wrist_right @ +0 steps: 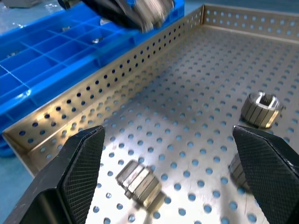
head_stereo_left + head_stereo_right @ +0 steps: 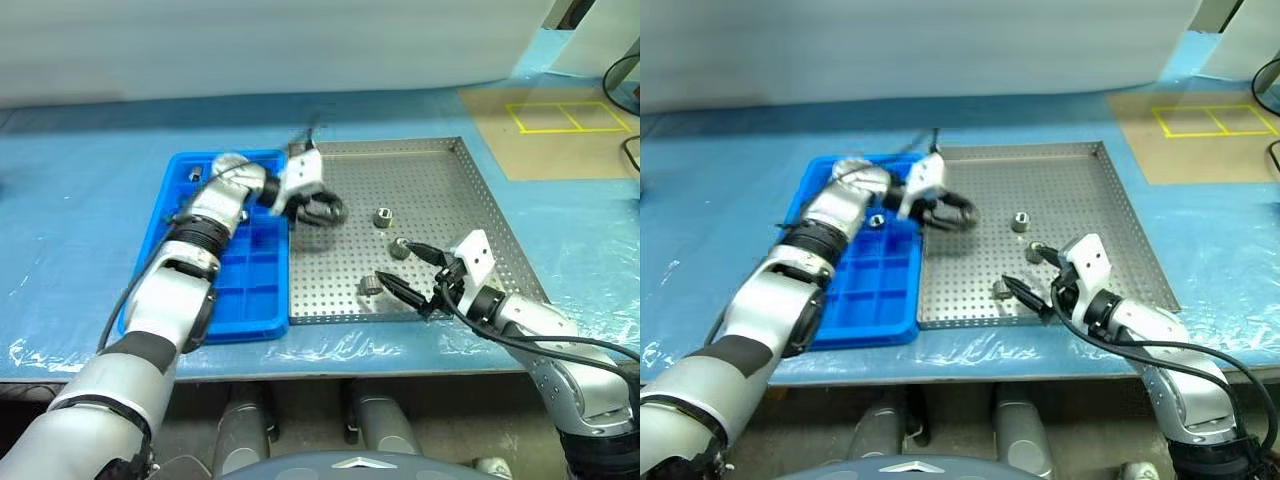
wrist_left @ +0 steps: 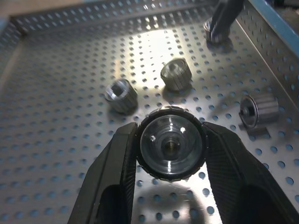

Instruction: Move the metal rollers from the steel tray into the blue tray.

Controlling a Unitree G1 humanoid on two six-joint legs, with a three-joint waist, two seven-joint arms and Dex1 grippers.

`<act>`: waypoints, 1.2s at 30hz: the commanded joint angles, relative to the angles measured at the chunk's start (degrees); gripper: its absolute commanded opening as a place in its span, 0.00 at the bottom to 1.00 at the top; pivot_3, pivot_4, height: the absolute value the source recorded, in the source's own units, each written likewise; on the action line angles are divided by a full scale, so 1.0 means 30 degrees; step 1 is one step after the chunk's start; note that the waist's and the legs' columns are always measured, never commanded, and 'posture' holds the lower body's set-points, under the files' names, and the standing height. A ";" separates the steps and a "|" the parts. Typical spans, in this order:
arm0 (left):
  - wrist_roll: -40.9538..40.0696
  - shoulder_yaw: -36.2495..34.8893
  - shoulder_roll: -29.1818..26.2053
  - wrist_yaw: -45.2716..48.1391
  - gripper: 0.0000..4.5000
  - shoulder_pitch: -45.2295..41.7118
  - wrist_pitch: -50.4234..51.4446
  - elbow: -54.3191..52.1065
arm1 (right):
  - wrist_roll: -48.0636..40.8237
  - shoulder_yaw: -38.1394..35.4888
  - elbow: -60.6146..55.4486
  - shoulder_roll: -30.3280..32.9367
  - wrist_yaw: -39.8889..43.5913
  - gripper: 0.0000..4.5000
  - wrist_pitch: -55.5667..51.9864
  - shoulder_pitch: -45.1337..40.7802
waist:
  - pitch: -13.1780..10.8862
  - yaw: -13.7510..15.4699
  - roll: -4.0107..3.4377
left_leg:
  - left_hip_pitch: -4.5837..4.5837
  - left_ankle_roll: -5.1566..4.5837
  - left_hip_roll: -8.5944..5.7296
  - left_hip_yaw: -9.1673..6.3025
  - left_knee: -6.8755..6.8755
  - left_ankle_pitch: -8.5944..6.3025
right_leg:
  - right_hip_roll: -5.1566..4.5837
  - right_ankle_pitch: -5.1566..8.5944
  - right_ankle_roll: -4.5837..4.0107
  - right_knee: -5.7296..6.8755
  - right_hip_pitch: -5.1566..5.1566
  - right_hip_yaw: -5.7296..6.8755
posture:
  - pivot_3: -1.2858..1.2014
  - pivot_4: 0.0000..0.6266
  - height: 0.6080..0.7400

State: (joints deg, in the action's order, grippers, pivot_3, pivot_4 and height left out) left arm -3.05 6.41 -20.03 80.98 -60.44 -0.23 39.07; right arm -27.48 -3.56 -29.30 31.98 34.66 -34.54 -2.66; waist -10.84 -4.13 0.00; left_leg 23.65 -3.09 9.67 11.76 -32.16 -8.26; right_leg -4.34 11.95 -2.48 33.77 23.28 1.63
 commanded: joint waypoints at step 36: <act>-0.1465 -0.2050 -0.5563 -0.7732 0.39 0.8733 0.4960 -0.4822 | 0.2396 0.3639 0.6355 -0.1914 0.3819 1.00 0.3254 -0.6460 | -0.0006 0.2160 -0.0068 | -0.0156 0.0273 0.0047 0.0016 0.0008 0.0048 | 0.0010 0.0012 0.0006 0.0294 0.0036 -0.0046 | 0.45 0.24 1.00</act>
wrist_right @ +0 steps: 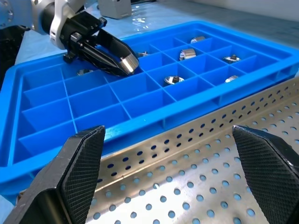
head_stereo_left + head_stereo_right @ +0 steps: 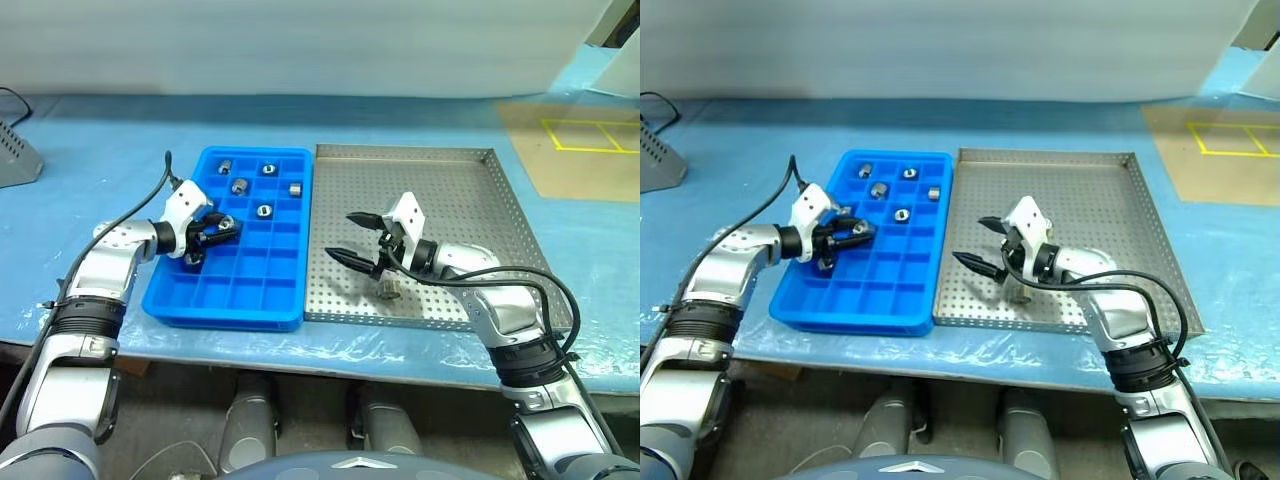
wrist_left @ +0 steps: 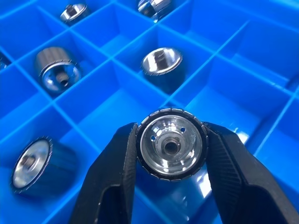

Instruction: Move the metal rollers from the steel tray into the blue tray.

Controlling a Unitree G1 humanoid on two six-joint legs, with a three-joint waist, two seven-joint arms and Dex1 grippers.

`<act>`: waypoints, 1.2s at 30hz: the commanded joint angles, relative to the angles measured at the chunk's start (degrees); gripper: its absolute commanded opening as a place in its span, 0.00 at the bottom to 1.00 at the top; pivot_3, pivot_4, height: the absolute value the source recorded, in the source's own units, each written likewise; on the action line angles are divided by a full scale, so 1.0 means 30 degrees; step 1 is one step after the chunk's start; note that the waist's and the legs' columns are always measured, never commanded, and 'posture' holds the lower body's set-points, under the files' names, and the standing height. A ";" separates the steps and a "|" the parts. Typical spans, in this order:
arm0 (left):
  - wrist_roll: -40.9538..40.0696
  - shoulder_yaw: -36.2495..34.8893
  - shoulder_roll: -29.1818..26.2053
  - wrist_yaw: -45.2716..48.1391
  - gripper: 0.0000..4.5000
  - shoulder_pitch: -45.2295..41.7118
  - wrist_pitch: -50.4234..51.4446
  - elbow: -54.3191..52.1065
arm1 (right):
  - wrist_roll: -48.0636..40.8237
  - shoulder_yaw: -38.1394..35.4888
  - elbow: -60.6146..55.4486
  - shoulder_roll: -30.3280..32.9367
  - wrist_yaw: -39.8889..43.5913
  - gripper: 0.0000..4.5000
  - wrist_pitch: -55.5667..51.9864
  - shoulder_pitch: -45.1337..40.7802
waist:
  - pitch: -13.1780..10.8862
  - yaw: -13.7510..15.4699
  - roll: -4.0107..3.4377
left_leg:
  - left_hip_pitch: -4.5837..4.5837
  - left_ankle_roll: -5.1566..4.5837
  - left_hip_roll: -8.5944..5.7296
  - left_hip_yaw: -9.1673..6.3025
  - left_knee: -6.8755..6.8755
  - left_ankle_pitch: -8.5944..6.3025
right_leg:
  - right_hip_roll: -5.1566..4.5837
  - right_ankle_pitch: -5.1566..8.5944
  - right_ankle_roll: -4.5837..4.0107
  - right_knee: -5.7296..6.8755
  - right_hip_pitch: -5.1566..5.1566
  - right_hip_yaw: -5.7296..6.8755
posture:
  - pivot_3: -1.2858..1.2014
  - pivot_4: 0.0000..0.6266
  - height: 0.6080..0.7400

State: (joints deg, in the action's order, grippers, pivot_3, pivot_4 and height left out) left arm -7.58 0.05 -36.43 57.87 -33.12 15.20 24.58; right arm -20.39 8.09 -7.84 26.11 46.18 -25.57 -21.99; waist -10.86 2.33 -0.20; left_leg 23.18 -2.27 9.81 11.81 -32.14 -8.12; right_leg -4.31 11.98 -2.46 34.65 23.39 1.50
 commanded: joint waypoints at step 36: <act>0.1709 0.7726 0.8922 0.6393 0.67 -0.7663 -0.4556 0.5830 | -0.3994 -0.6437 -1.1337 0.2957 -0.3981 1.00 -0.4023 0.9884 | -0.0008 -0.1769 0.0023 | 0.0092 -0.0122 -0.0034 0.0012 -0.0011 -0.0074 | 0.0009 0.0094 0.0192 -0.0298 -0.0063 -0.0003 | 0.27 0.24 1.00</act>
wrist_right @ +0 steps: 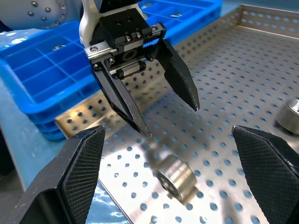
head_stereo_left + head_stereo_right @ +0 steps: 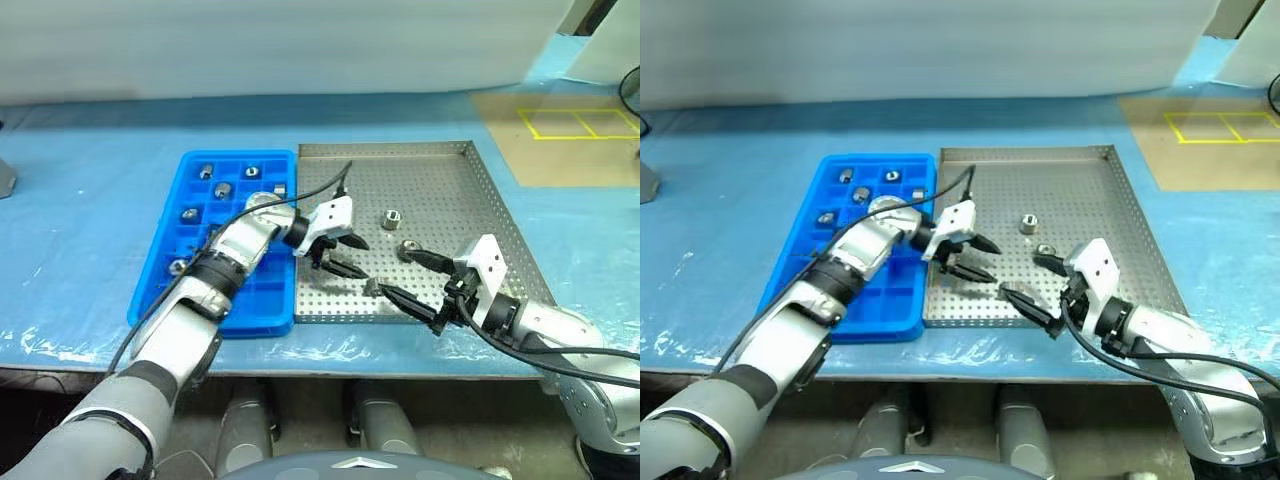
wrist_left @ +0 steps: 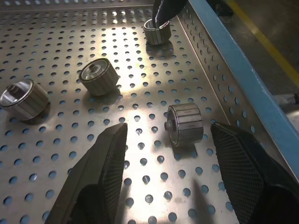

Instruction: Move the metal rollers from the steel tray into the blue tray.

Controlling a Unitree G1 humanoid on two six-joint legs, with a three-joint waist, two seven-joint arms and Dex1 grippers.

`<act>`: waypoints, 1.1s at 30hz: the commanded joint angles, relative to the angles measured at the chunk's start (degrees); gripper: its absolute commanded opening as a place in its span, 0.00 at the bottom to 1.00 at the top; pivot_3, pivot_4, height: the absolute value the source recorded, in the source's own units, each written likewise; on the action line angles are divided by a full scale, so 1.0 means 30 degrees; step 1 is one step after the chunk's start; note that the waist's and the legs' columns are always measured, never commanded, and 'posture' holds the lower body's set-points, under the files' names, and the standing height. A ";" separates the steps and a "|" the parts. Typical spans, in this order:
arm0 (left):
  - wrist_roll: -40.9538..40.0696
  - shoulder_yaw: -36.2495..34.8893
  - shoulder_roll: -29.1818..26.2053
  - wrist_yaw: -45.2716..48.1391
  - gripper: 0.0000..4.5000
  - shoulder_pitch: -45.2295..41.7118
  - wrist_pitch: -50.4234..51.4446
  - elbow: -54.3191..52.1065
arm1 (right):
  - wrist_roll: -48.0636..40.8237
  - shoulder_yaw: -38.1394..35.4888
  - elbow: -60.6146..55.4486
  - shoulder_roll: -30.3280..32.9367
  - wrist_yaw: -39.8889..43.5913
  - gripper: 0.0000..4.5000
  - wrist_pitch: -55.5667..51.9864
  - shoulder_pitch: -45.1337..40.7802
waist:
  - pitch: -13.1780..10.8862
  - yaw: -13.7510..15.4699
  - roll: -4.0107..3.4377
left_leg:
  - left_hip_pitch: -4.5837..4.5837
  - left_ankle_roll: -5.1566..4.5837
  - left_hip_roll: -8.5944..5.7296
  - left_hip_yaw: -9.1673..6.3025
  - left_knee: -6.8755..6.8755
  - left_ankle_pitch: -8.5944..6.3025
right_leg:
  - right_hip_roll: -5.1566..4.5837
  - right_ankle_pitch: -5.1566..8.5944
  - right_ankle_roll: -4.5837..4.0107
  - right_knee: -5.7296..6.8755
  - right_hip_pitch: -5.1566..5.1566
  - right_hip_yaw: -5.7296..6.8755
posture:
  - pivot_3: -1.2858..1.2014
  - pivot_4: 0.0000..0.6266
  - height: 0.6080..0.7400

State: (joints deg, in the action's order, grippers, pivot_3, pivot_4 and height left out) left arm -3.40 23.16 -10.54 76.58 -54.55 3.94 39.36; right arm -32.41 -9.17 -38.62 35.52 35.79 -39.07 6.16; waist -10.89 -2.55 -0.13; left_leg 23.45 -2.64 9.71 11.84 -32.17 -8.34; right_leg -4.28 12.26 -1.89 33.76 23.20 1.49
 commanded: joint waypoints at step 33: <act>0.2205 -0.0409 0.2288 -0.0860 0.54 0.0227 -0.1666 0.5021 | 0.1279 0.0742 -0.0712 -0.0180 -0.1602 1.00 0.1213 0.1367 | 0.0018 -0.1087 -0.0014 | 0.0068 -0.0190 -0.0032 -0.0028 -0.0188 -0.0129 | -0.0024 -0.0003 -0.0002 -0.0082 -0.0107 0.0033 | 0.27 0.24 1.00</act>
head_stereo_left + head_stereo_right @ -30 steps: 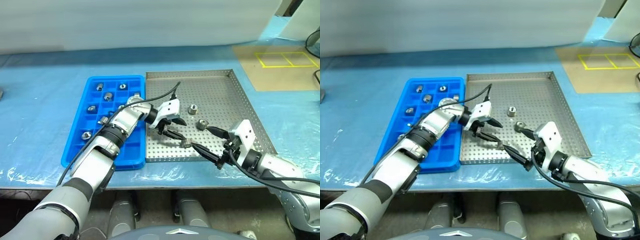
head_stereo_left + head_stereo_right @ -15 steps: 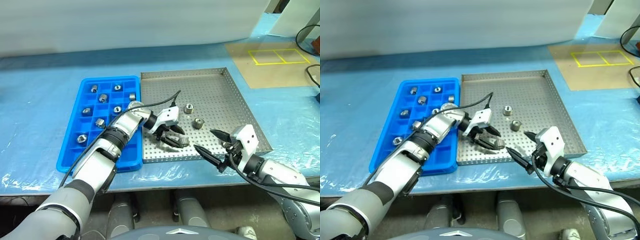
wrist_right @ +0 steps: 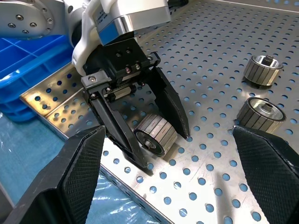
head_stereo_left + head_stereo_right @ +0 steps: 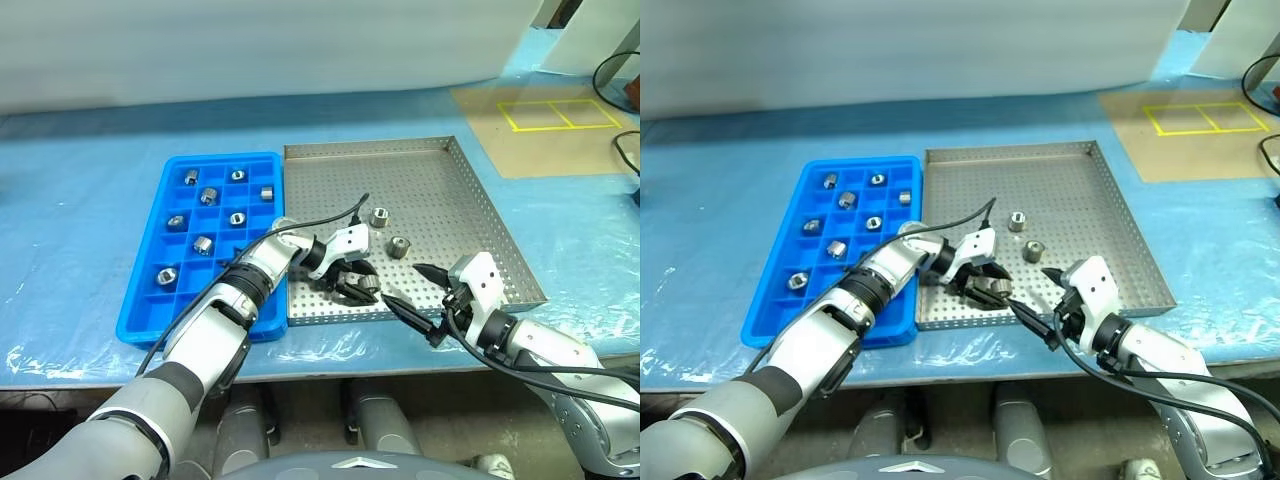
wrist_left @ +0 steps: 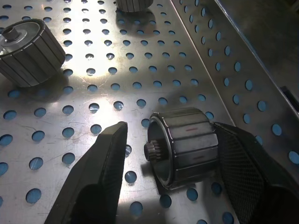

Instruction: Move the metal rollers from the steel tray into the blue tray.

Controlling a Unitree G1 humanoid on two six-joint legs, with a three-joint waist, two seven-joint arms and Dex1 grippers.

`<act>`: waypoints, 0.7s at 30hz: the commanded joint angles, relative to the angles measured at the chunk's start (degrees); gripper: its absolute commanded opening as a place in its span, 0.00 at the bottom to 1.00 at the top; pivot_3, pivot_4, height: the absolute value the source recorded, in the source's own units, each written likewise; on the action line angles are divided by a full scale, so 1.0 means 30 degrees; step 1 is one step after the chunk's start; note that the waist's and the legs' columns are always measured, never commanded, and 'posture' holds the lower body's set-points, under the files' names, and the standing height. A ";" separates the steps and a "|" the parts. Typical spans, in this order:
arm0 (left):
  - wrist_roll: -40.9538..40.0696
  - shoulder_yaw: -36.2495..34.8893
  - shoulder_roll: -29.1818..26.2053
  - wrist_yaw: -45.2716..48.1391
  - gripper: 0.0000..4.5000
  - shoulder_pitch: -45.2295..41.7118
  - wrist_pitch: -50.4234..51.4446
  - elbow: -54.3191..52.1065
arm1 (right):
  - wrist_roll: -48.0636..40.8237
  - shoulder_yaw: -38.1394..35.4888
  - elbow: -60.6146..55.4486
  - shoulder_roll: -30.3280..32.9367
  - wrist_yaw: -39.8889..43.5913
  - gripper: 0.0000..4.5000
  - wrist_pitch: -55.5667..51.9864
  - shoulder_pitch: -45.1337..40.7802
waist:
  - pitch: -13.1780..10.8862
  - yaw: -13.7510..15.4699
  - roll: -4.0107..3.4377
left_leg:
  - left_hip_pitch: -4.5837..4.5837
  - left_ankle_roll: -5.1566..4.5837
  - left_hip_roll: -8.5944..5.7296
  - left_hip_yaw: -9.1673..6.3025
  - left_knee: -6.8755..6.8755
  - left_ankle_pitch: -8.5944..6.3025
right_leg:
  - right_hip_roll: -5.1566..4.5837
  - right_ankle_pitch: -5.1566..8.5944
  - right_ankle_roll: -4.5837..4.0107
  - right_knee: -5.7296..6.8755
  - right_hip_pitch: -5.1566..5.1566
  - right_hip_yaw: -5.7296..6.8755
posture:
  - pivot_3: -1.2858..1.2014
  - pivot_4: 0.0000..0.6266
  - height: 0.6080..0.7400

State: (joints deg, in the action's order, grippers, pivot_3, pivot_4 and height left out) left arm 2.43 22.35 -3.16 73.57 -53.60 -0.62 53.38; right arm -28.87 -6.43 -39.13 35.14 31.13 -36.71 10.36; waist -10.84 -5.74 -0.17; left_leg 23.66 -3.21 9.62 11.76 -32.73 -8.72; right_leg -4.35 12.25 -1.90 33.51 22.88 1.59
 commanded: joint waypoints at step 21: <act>-0.3464 -0.4278 -0.3803 -0.1151 0.33 0.0973 0.4660 -1.0007 | 0.0171 0.0756 0.1081 -0.0229 0.0839 1.00 0.0474 -0.2875 | 0.0009 -0.0433 -0.0018 | 0.0056 -0.0013 0.0011 -0.0011 0.0013 -0.0017 | -0.0008 -0.0083 -0.0142 0.0027 0.0077 0.0024 | 0.33 0.24 1.00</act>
State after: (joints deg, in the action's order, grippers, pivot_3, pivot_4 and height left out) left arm -6.54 10.40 -12.68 69.68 -53.00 11.05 28.83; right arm -27.21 -4.22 -35.35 35.10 32.92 -36.21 3.56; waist -10.81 -7.04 -0.22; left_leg 23.82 -3.24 9.66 11.72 -32.68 -8.78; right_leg -4.37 12.00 -2.32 33.60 23.10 1.68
